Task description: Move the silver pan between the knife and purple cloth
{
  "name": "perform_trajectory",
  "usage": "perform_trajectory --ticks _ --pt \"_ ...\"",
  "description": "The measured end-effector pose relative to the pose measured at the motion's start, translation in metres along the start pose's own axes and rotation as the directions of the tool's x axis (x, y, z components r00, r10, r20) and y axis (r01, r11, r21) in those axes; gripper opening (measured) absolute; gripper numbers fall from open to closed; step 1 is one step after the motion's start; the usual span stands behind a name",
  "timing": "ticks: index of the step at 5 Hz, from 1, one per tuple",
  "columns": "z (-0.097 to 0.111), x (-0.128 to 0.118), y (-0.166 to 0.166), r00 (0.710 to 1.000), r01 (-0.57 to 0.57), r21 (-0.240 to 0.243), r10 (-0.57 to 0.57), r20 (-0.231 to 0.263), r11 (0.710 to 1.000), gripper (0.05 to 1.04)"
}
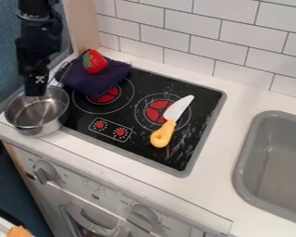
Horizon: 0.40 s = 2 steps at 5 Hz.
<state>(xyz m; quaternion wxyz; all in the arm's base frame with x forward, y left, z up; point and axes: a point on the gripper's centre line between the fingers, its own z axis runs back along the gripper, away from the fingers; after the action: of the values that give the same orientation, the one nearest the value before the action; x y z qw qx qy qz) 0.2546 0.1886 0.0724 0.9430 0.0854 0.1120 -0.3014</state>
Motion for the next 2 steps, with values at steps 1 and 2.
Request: perform_trajectory --ticks 1,2 --pt "-0.010 -0.004 0.006 0.999 0.025 0.044 -0.026 0.022 0.999 1.000" --pt "-0.017 -0.012 0.017 0.990 0.023 0.054 -0.030 0.135 0.998 1.000"
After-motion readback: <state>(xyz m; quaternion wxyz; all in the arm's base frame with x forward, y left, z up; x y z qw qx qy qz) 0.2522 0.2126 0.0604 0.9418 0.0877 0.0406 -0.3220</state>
